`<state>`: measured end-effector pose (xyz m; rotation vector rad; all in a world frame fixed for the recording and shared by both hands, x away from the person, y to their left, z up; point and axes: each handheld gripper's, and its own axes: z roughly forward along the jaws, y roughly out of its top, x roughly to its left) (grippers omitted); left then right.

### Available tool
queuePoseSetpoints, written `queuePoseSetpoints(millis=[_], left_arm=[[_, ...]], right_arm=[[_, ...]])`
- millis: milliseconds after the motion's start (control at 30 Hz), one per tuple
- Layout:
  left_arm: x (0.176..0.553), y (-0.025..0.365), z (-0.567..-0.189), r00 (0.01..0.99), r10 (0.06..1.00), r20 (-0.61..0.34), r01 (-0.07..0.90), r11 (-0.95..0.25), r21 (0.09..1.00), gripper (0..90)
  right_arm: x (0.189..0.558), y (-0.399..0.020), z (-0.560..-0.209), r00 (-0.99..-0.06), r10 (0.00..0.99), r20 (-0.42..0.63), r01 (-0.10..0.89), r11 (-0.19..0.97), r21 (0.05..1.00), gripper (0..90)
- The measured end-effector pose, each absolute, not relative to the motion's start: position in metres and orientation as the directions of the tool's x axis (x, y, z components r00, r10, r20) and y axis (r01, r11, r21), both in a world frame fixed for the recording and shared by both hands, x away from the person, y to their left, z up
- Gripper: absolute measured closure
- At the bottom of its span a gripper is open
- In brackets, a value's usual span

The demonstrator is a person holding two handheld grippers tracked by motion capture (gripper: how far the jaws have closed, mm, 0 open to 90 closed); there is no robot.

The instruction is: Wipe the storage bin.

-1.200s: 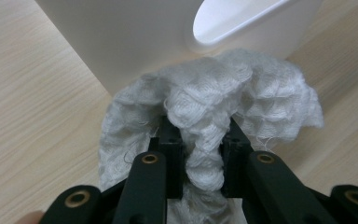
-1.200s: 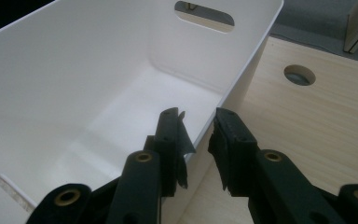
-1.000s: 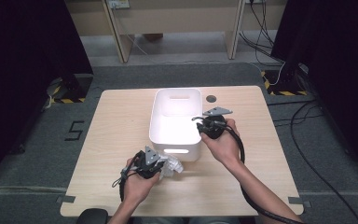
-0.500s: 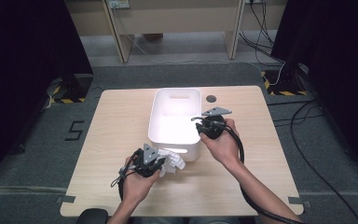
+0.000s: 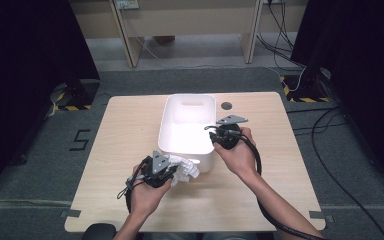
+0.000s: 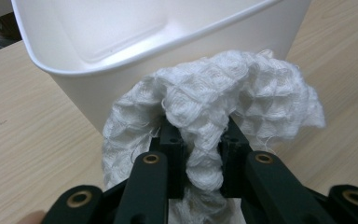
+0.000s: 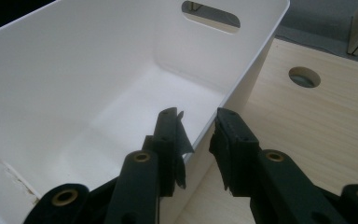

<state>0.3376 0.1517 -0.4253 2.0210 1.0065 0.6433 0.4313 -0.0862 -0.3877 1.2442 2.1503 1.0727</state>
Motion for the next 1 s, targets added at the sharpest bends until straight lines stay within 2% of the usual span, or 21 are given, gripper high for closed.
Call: queuePoseSetpoints(millis=[367, 1000], left_arm=[[0.3364, 0.1492, -0.4155, 0.568, 0.816, 0.107, 0.412, -0.394, 0.821, 75.9], [0.3377, 0.1488, -0.4201, 0.561, 0.820, 0.117, 0.412, -0.399, 0.819, 76.0]], right_arm=[[0.4311, -0.0857, -0.3877, -0.507, 0.862, 0.005, 0.524, 0.304, 0.795, 71.0], [0.4308, -0.0852, -0.3872, -0.510, 0.860, 0.006, 0.522, 0.304, 0.797, 71.0]])
